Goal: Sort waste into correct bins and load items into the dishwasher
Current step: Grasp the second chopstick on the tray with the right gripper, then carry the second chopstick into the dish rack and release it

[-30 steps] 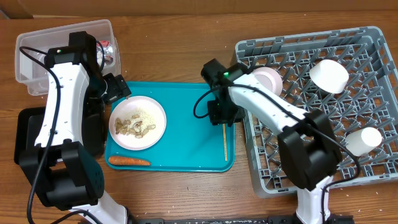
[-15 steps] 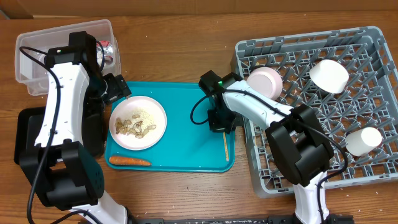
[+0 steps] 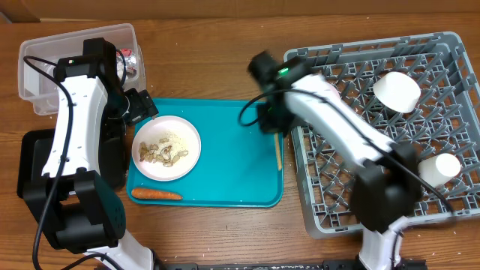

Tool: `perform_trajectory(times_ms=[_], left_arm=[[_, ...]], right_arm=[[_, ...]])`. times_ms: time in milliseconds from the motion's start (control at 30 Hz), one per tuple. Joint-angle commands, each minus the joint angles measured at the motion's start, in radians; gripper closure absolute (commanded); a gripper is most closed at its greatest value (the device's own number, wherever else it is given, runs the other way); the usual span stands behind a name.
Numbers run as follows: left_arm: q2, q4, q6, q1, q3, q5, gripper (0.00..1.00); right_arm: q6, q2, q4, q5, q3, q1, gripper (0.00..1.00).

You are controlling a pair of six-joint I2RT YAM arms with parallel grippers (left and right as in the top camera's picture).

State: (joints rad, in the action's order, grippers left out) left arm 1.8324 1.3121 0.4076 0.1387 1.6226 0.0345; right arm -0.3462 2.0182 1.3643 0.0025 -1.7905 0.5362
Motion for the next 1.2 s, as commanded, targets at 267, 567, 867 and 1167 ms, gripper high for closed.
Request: perform_trajectory(times_ms=[267, 567, 867, 1167], left_arm=[[-0.035, -0.019, -0.027, -0.009, 0.015, 0.011, 0.03], [-0.035, -0.019, -0.027, -0.009, 0.015, 0.011, 0.03], [-0.035, -0.019, -0.027, -0.009, 0.015, 0.011, 0.03], [-0.035, -0.019, -0.027, -0.009, 0.015, 0.011, 0.03]], right_arm=[[0.191, -0.183, 0.167, 0.049, 0.070, -0.235, 0.96], [0.191, -0.183, 0.073, 0.003, 0.304, -0.229, 0.95], [0.190, -0.184, 0.039, 0.003, 0.309, -0.229, 0.80], [0.171, -0.201, 0.035, 0.004, 0.297, -0.233, 0.76]])
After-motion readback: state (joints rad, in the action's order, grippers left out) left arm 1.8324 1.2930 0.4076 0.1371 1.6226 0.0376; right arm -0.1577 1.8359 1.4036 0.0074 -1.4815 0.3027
